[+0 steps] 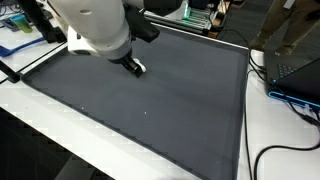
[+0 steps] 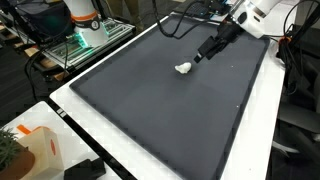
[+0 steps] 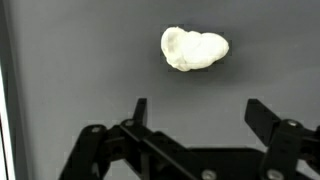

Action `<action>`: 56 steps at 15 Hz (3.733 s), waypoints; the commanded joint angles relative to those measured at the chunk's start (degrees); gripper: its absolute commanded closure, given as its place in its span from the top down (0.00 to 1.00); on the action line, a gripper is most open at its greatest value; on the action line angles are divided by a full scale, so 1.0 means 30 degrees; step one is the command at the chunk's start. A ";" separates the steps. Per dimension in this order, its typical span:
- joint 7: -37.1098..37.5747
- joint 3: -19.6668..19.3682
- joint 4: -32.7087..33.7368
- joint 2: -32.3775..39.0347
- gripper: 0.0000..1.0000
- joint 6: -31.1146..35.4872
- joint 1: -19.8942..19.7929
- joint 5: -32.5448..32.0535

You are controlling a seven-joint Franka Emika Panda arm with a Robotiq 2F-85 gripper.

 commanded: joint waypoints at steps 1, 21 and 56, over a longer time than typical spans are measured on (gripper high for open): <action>0.0026 -0.0266 0.1944 0.1450 1.00 -0.1345 -0.0074 0.0861; -0.4487 0.1531 -0.5653 -0.5282 1.00 0.3974 -0.0665 0.3023; -0.1994 0.3260 -1.9273 -1.7672 1.00 0.6060 -0.0287 0.5804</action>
